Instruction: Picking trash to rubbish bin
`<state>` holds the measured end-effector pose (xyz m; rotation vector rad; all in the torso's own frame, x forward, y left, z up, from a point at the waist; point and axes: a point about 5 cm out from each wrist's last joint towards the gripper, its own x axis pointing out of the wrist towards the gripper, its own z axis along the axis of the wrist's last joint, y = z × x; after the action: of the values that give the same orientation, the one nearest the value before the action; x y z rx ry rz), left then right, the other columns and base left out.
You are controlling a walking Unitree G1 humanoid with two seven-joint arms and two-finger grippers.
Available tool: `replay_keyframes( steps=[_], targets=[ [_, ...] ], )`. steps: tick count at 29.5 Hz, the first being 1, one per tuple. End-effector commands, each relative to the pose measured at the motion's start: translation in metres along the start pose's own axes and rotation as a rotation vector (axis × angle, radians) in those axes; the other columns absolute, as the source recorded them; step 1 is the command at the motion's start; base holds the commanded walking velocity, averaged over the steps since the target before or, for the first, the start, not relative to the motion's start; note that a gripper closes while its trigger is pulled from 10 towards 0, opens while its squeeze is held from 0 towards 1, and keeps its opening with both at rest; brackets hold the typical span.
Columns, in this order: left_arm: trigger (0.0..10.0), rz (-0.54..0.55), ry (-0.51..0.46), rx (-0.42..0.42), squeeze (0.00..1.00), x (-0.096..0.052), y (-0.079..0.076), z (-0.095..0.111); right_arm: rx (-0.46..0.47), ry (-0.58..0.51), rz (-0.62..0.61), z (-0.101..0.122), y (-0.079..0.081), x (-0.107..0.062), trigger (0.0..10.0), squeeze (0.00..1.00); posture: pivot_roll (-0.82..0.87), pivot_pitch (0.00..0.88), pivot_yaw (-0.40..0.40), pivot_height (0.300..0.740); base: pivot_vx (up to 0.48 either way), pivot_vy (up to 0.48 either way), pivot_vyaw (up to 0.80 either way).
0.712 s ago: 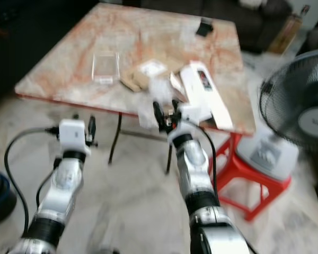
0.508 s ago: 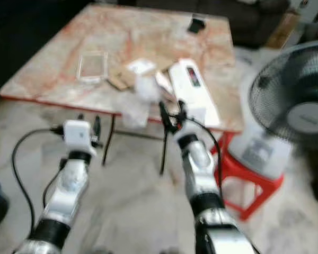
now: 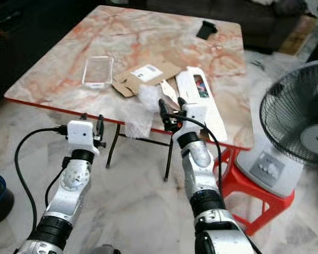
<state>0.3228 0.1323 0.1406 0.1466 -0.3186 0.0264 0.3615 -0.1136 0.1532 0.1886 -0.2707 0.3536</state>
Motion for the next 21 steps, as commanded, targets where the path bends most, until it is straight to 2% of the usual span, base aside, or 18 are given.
replay_keyframes(
  steps=[1, 21],
  targets=[
    [10.0, 0.006, 0.002, -0.004, 0.00, 0.0002, 0.0014, 0.0011, 0.011, -0.005, 0.010, 0.0015, 0.0039, 0.0023, 10.0, 0.00, 0.09, 0.155, -0.074, 0.740, 0.315, 0.000, 0.00],
    [10.0, 0.020, 0.020, -0.018, 0.00, -0.0025, 0.0020, -0.0028, 0.007, -0.004, 0.034, 0.0032, 0.0090, 0.0033, 10.0, 0.00, 0.09, 0.160, -0.078, 0.740, 0.313, 0.000, 0.00]
  ],
)
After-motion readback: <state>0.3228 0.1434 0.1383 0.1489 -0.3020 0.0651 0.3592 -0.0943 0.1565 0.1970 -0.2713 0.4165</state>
